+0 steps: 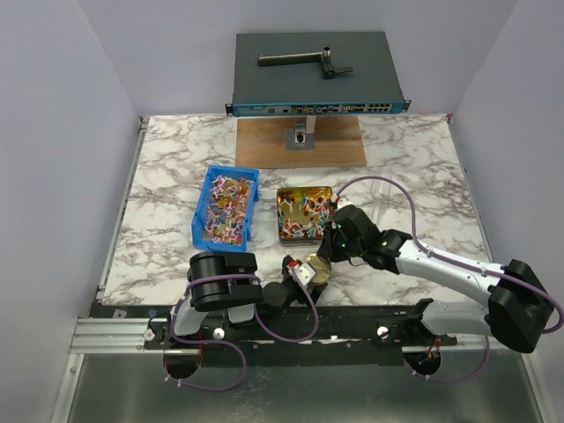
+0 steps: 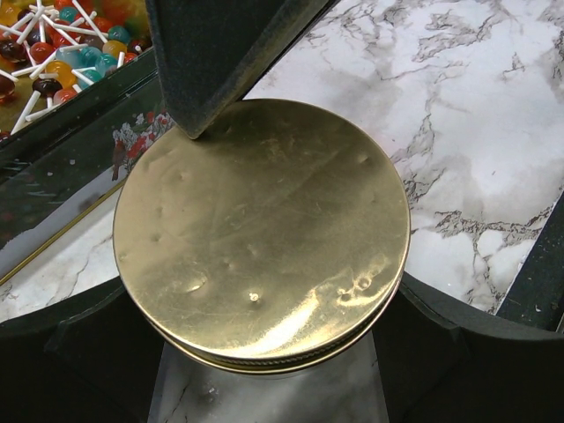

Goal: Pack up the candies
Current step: Screw the bottle lid onto the packing bottle.

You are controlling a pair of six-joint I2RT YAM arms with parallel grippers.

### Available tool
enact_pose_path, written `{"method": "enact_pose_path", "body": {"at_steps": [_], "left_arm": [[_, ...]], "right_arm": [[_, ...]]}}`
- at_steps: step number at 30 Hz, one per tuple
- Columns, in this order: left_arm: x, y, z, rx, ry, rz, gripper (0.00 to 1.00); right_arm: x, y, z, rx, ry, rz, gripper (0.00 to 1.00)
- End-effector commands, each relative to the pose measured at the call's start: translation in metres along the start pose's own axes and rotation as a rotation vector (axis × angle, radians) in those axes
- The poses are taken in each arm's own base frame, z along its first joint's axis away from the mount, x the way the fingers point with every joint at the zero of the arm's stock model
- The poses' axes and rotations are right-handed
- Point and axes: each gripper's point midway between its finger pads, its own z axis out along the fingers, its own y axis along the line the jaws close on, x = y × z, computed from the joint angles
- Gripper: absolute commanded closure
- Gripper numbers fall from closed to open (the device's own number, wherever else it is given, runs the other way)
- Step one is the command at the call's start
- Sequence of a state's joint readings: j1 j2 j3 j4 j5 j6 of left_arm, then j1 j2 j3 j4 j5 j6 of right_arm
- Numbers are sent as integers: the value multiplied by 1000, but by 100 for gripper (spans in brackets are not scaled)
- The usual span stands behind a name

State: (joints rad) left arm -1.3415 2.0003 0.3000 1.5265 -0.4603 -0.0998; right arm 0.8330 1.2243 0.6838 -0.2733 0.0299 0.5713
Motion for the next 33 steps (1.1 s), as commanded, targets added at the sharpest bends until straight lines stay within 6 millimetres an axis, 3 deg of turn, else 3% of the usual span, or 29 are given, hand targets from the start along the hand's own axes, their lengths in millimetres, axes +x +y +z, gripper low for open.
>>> {"method": "enact_pose_path", "body": {"at_steps": [1,10,22,26,33], "left_arm": [[10,0,-3,17,6,-40,19],[9,3,-3,0,4,-43,17],[11,4,-3,-8,7,-41,16],[10,4,-3,-9,6,-41,16],[11,4,-4,-6,8,-42,16]], "right_arm": [[45,-8,-5,-18,145,16,83],[69,-16,-30,-6,195,94,85],[102,17,-53,-86,248,154,87],[83,31,-65,-82,191,119,86],[29,23,-76,44,12,68,77]]}}
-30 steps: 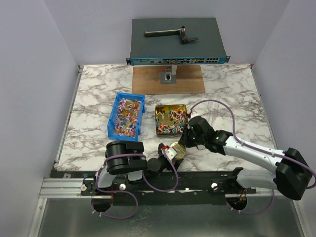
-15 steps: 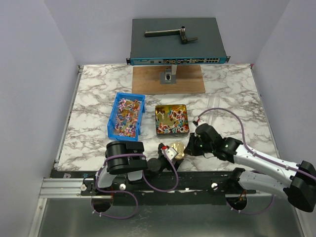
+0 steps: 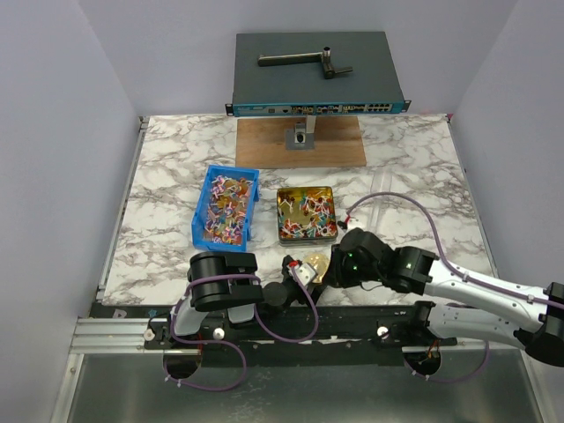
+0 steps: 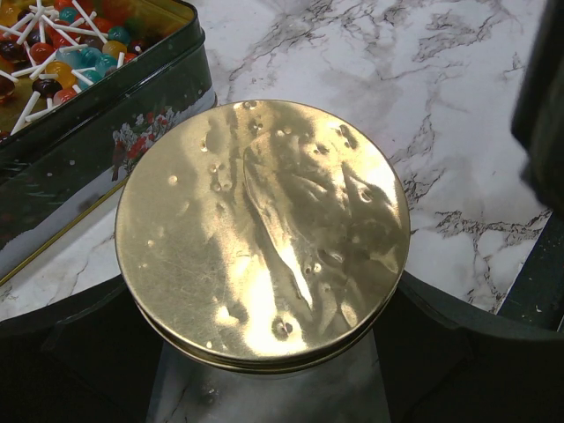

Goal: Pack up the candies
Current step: Screw the bottle lid onto the packing bottle.

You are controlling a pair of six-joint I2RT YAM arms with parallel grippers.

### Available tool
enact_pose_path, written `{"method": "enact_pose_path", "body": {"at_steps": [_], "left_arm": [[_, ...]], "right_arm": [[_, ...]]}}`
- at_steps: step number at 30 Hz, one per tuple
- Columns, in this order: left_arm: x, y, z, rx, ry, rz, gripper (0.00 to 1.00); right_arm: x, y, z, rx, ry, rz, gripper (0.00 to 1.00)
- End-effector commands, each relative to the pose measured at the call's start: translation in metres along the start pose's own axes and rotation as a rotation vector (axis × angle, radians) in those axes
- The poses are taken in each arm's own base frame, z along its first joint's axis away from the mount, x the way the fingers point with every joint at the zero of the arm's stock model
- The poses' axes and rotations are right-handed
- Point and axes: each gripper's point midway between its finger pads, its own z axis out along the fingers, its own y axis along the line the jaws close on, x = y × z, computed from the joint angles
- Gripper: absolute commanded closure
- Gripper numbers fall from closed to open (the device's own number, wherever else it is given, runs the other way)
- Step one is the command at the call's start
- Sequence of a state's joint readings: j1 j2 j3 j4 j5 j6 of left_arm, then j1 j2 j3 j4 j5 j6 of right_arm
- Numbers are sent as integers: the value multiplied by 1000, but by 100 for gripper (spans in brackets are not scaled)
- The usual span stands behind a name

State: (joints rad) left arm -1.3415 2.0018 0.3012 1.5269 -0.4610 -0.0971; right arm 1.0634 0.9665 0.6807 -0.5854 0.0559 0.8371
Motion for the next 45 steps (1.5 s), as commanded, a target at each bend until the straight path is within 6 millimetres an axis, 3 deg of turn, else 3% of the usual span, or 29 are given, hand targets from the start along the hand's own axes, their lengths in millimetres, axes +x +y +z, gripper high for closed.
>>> {"method": "enact_pose_path", "body": {"at_steps": [1,8,20,33,45], "left_arm": [[11,4,-4,-5,8,-45,16],[11,2,-4,4,8,-45,16],[11,2,-4,5,10,-44,17],[10,2,-4,6,9,-45,16],[10,3,-4,2,8,-45,16]], "right_arm": [[-35,-10,-13,123,-133,-28,75],[-74,-18,-10,242,-256,-126,69],[-95,-28,33,187,-185,-142,69],[-77,-33,58,117,-83,-126,70],[-35,-45,66,77,31,-89,76]]}}
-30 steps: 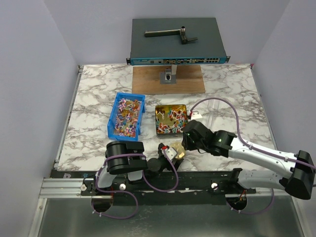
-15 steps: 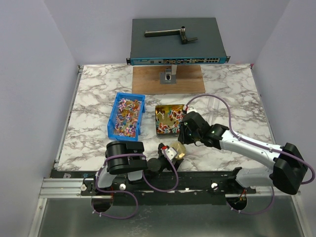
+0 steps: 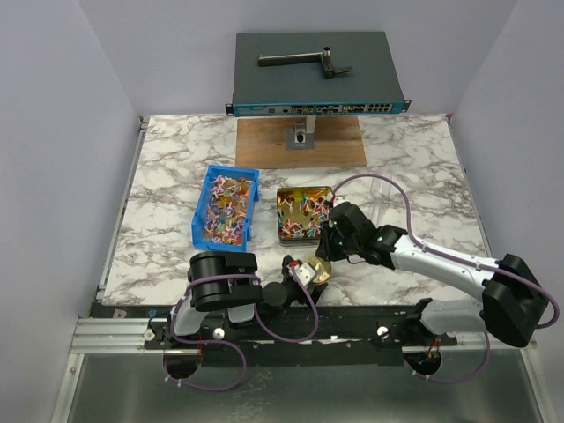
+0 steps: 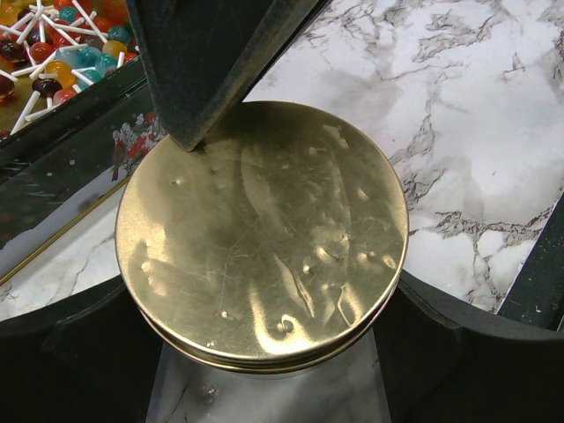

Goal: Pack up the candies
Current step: Screw the bottle lid onto the packing bottle.

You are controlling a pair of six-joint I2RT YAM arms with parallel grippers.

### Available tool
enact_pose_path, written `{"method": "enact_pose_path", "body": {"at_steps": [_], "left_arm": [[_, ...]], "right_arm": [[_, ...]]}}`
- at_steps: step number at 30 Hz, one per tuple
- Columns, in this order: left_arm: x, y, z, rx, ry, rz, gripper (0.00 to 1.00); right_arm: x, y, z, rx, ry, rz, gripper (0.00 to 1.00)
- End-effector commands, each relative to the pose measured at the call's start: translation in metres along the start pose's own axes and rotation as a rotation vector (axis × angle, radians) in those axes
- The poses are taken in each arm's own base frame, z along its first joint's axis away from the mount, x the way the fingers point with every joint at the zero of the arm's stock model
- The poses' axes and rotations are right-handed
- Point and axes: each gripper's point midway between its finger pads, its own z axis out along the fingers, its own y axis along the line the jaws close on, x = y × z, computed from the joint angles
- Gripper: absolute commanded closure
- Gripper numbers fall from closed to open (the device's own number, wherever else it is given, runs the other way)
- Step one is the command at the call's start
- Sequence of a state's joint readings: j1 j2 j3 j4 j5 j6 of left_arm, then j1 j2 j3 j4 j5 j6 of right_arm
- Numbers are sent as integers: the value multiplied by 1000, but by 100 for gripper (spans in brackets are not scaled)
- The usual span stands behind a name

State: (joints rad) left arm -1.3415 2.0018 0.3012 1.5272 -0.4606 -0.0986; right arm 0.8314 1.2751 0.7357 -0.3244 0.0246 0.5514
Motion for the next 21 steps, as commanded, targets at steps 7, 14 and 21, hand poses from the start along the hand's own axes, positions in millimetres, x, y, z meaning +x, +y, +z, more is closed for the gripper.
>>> {"method": "enact_pose_path", "body": {"at_steps": [7,14,21], "left_arm": [[10,5,-5,-9,7,-46,16],[9,4,-3,-8,4,-45,16],[10,4,-3,-9,6,-43,16]], "right_arm": [[70,-16,-8,-23,171,87,80],[103,-18,-29,-15,231,155,80],[118,0,-45,-95,254,183,80]]}}
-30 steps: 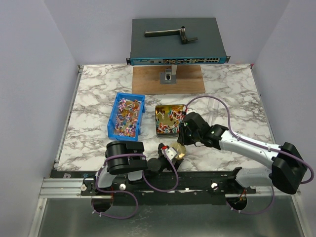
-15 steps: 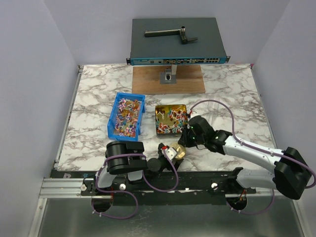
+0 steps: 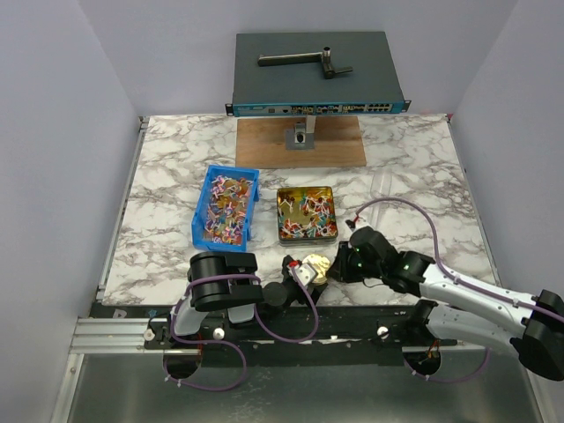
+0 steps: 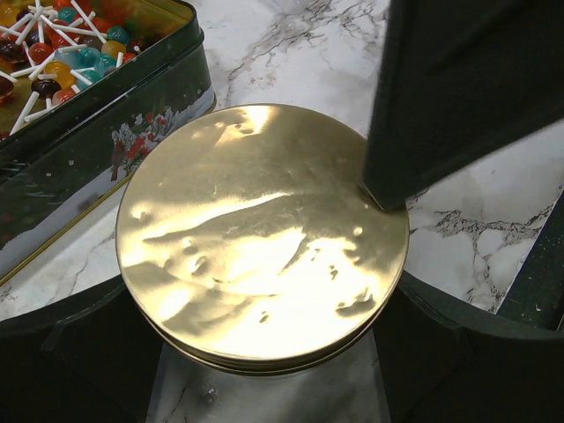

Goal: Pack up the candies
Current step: Screw the bottle lid onto the packing bottle.

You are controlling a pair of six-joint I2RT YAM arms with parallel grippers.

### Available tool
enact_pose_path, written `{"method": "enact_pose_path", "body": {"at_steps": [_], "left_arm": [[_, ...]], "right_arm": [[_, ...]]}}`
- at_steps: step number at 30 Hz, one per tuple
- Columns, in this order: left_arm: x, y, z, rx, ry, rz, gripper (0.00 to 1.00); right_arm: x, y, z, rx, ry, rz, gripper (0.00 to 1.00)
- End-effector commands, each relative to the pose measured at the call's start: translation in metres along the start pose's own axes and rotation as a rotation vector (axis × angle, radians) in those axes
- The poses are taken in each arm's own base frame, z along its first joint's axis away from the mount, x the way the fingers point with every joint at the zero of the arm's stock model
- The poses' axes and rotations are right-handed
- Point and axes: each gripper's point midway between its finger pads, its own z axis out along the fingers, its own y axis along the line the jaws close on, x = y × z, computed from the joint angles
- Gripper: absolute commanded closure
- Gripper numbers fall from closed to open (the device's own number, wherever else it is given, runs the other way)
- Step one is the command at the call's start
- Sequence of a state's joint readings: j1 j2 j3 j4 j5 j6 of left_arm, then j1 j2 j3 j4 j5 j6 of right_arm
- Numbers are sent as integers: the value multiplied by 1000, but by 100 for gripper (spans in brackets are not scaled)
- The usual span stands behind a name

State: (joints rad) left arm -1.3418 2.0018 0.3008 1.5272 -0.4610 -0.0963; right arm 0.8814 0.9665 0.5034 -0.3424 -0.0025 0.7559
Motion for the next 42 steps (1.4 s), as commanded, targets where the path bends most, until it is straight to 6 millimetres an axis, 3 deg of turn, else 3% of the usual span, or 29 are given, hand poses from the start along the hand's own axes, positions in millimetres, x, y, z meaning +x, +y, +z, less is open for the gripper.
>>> {"method": "enact_pose_path", "body": {"at_steps": [1,5,9,16,23,28,42], "left_arm": [[10,4,-3,-8,6,-45,16],[10,4,-3,-8,6,-45,16],[10,4,-4,-8,6,-45,16],[11,5,-4,-9,9,-45,16],[11,4,-3,-4,9,-44,16],[11,3,-3,-1,9,-45,16],[12,2,-4,5,13,-45,16]], "right_arm": [[69,-4,-13,2,269,18,80],[68,23,-16,-53,280,-40,80],[40,41,-24,-38,199,-88,79],[-16,30,-39,143,8,-141,72],[-48,21,-36,257,-101,-204,63],[-59,21,-20,243,-98,-228,62],[-61,13,24,90,12,-205,66]]}}
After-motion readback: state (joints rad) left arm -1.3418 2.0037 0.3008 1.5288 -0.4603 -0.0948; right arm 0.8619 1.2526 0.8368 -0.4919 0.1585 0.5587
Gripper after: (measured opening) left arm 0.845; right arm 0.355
